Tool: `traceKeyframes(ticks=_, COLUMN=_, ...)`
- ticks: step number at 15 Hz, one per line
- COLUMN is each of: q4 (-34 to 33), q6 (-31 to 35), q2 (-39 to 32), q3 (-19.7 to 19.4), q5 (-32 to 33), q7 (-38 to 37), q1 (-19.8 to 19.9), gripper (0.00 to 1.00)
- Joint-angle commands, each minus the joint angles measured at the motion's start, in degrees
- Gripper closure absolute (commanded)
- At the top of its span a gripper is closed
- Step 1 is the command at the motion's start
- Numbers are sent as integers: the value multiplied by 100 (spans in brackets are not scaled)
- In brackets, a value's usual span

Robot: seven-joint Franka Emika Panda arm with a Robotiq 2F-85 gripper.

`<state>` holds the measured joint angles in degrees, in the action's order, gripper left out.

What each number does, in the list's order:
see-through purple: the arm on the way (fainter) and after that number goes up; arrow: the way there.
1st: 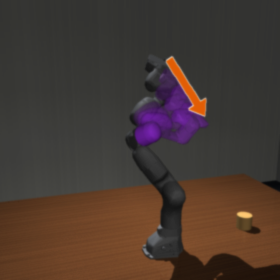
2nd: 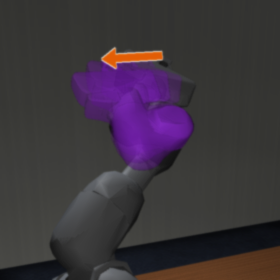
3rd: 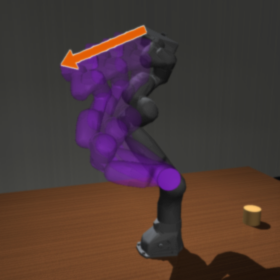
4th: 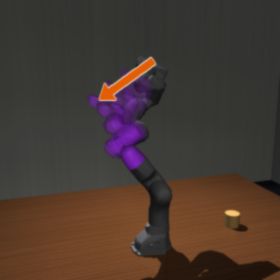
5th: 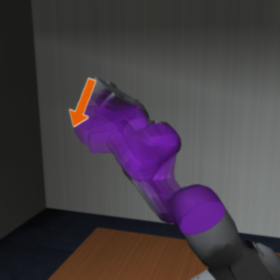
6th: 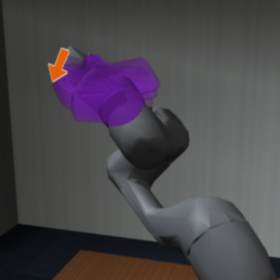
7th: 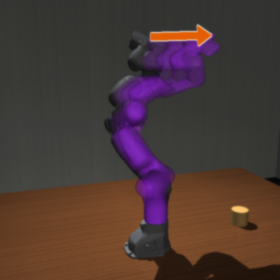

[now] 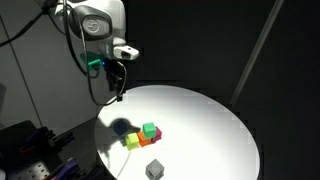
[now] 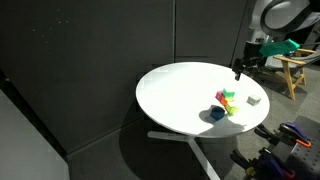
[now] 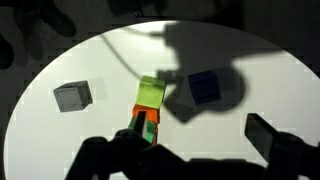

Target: Pick up the lime green block and put it on both the orange block and the pink block

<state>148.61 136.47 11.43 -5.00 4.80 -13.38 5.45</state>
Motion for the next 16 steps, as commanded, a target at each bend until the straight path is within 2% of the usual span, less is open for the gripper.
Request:
traceKeyframes(ticks=1, q4=283, q6=-168, q2=528, q3=86, q5=-34, q7=81, q1=42, gripper=0)
traceKeyframes(ticks=16, q4=497, q6=-1207, q2=1472, q3=170, q5=-525, q7=514, q1=-90, gripper=0)
